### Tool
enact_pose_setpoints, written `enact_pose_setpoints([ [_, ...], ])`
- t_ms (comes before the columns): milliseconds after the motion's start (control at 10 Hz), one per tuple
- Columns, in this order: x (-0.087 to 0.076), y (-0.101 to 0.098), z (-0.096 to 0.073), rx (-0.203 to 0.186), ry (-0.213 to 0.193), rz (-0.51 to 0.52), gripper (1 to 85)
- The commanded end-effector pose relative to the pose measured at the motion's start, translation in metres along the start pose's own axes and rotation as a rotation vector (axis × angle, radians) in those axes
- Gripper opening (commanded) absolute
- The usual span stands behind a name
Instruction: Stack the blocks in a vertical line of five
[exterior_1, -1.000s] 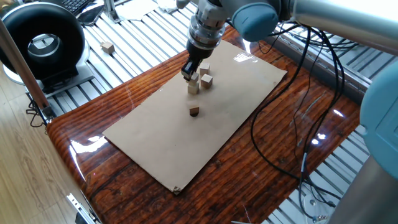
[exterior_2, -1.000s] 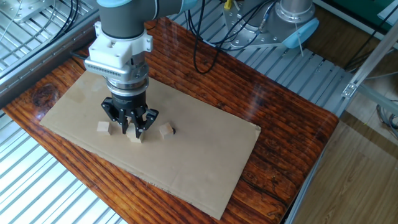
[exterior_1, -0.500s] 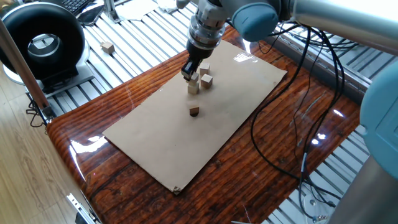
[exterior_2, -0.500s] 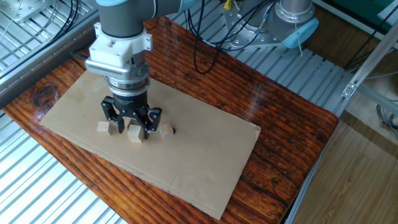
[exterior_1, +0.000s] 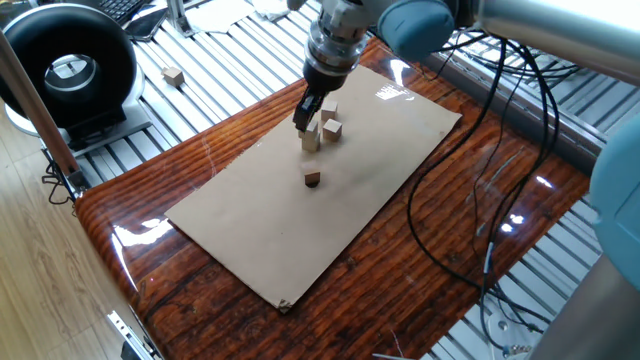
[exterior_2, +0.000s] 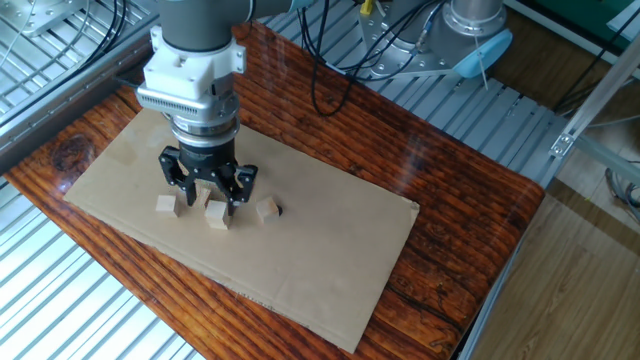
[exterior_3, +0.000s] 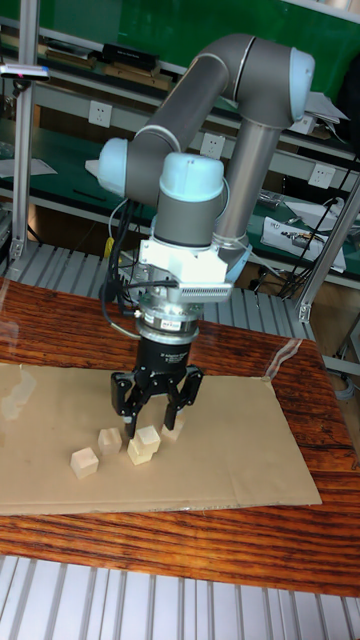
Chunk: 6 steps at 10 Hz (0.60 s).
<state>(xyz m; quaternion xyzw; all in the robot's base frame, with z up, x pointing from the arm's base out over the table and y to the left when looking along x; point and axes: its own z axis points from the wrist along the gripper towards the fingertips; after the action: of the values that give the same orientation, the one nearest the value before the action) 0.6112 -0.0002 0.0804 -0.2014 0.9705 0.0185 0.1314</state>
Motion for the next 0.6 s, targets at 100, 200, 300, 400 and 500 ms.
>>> enact_pose_setpoints([
  [100, -0.032, 0.009, -0.011, 0.014, -0.021, 0.09, 13.3],
  [200, -0.037, 0.004, -0.006, 0.04, -0.02, 0.077, 1.0],
  [300, -0.047, 0.009, 0.004, 0.024, -0.048, 0.077, 1.0],
  [400, -0.053, 0.009, 0.013, 0.019, -0.073, 0.071, 1.0],
  [500, -0.056, 0.01, 0.018, 0.014, -0.083, 0.069, 1.0],
])
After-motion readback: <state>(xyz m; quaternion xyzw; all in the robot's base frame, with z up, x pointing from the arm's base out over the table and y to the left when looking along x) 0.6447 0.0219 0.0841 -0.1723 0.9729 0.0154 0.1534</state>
